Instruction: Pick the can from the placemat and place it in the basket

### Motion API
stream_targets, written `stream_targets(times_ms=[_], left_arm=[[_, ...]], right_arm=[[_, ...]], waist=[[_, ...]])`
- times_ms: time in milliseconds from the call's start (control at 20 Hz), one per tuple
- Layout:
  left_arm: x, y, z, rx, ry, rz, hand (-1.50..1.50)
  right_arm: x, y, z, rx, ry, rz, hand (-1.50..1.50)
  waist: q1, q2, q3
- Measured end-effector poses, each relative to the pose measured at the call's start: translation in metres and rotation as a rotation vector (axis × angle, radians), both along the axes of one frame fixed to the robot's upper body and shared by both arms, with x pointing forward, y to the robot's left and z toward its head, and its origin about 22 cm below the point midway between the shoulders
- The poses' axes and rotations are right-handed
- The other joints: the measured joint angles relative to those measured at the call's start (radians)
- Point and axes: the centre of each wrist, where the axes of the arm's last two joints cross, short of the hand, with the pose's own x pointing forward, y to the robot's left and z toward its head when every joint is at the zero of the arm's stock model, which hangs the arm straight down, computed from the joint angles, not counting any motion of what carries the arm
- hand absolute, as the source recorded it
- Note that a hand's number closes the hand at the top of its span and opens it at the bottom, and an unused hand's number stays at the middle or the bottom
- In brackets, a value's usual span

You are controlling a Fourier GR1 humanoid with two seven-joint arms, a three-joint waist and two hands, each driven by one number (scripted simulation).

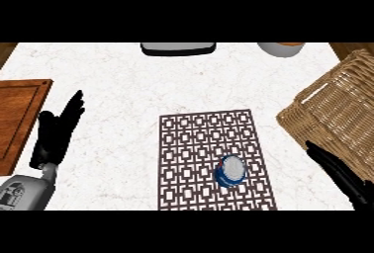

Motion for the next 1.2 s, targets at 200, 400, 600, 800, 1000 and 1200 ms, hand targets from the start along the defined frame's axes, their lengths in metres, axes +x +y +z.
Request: stream_targets(times_ms=[200,400,600,800,1000,1200], left_arm=[[0.003,-0.003,0.001,-0.007,0.0,-0.014,0.0],[0.009,-0.002,0.001,-0.011,0.0,-0.023,0.0],[0.005,-0.006,0.0,-0.014,0.007,-0.034,0.0],[0.012,-0.011,-0.004,-0.013,0.003,-0.043,0.0],[0.006,-0.014,-0.003,-0.013,0.003,-0.043,0.0],[0.003,-0.016,-0.003,-0.01,-0.002,-0.05,0.0]], right_arm=[[-0.021,0.007,0.042,-0.074,0.124,0.06,-1.5],[-0.031,0.013,0.07,-0.092,0.198,0.058,-1.5],[-0.034,0.016,0.072,-0.062,0.245,0.022,-1.5],[-0.032,0.017,0.075,-0.024,0.229,-0.021,-1.5],[-0.029,0.018,0.068,0.007,0.222,-0.059,-1.5],[-0.022,0.029,0.055,-0.006,0.207,-0.077,-1.5]], waist=[[0.016,0.003,0.003],[0.032,0.006,0.006],[0.042,0.007,0.007],[0.044,0.008,0.008],[0.048,0.008,0.009],[0.052,0.008,0.009]])
